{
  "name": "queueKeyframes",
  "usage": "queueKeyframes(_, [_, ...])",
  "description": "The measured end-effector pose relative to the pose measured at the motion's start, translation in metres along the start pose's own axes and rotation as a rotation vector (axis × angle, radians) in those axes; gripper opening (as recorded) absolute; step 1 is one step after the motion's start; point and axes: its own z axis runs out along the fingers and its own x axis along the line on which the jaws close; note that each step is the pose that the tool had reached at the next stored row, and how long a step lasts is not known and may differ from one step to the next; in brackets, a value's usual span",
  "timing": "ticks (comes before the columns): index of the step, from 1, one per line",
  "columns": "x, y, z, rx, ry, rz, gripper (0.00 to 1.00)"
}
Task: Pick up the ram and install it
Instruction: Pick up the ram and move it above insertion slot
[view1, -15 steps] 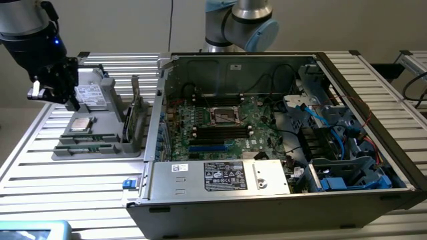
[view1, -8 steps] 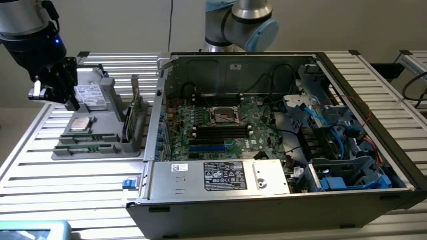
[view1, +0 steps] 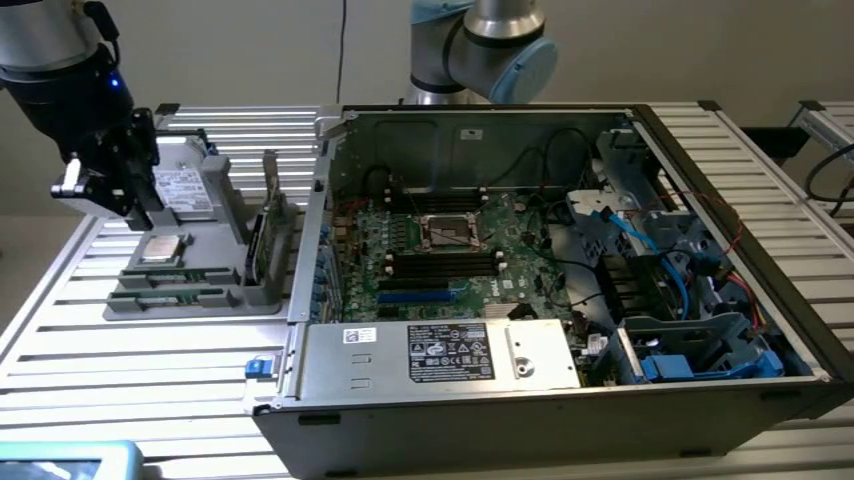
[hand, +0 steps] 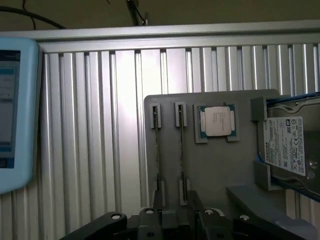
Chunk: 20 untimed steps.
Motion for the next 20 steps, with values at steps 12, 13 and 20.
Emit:
queueKeyframes(12, [0.000,0.0028,0.0155,-0.0010,0.0022,-0.100,0.36])
queueKeyframes(13, [0.000,0.0028,0.0173,-0.0010,0.0022,-0.100,0.36])
queueKeyframes(20, [0.002,0.0028,0.0300,-0.0010,0.0022,-0.098,0.36])
